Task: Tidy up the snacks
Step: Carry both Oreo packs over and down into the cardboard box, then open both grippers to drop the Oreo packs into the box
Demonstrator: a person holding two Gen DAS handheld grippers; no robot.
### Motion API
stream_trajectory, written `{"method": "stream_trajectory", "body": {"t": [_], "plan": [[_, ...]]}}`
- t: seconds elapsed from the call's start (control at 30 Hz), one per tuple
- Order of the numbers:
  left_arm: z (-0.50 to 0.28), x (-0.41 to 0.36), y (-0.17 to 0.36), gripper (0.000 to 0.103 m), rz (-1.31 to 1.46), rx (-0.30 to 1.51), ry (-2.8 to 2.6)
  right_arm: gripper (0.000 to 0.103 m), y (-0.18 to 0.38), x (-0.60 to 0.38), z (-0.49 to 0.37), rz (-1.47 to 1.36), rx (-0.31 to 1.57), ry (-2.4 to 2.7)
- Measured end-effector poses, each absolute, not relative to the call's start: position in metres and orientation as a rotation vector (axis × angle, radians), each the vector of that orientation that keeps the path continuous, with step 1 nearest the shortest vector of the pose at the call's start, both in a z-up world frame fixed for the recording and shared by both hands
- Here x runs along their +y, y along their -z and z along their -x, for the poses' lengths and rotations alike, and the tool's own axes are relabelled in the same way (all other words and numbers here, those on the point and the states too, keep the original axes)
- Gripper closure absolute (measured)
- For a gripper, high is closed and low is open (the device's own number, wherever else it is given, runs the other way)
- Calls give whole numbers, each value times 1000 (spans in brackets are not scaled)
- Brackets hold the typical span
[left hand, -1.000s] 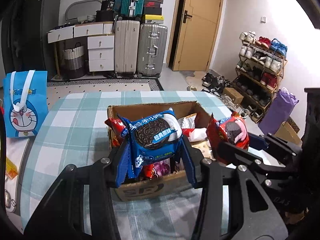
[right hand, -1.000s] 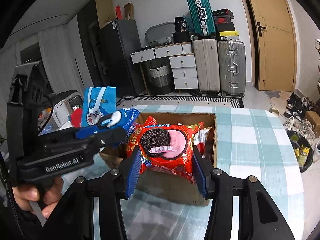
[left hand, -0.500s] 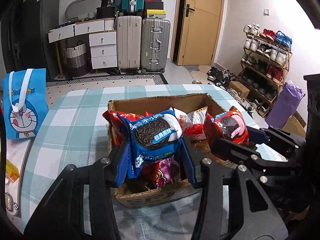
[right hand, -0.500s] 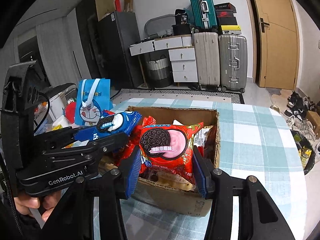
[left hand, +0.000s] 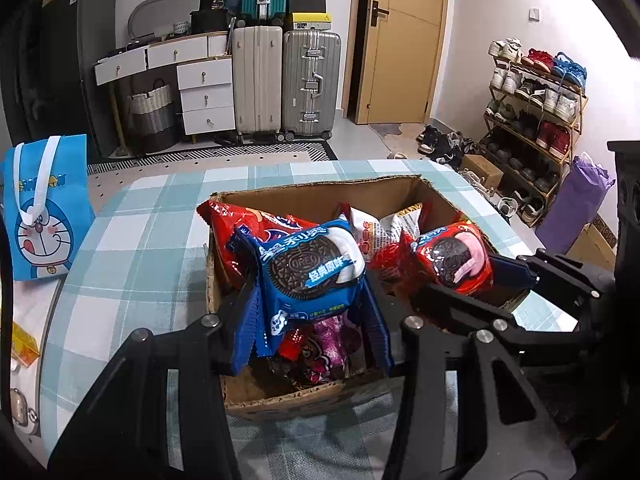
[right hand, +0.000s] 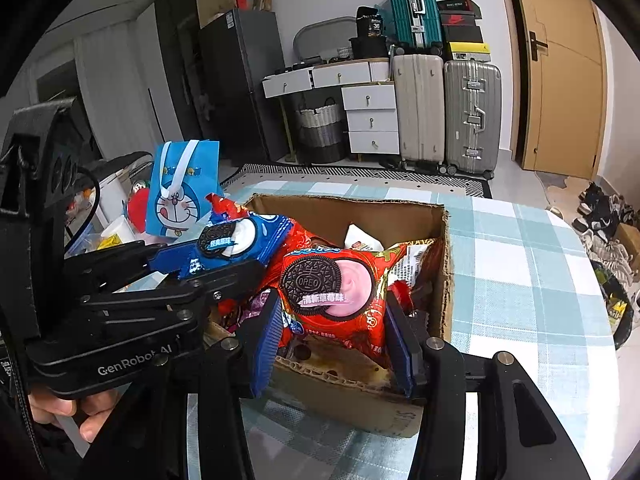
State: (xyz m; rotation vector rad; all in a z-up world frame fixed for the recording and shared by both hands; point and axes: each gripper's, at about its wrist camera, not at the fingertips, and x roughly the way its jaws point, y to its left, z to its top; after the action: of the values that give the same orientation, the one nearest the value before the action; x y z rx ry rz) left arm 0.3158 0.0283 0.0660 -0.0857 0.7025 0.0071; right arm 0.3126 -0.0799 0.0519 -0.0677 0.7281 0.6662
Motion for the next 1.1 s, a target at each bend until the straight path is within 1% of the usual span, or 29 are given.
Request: {"method": "stream_trajectory", "body": {"t": [0.47,0.73,0.8,0.9,0.93,0.97,1.0,1.07,1.1], "plan": [[-312,34,-59,59,112,703,-8,55,-51,-79,-310,87,730,-676],[-314,33,-64,58,113,710,-6,54,-52,-78,-313,104,722,-678],[-314,34,-65,57,118,715,4,51,-52,-77,-313,107,729,-675],[-310,35,-66,52,131,710,14,44,-56,-83,-309,106,704,-652],[-308,34,-67,48,128,705,15,36,-58,-85,-307,104,692,-644],[-306,34,-69,40,121,701,12,29,-61,-89,-304,96,681,-640],[-304,33,-70,36,113,696,7,26,-63,-93,-301,90,677,-638],[-295,33,-76,22,101,661,1,12,-67,-100,-297,90,672,-622],[-290,33,-79,20,100,645,3,9,-68,-105,-295,90,668,-607]]}}
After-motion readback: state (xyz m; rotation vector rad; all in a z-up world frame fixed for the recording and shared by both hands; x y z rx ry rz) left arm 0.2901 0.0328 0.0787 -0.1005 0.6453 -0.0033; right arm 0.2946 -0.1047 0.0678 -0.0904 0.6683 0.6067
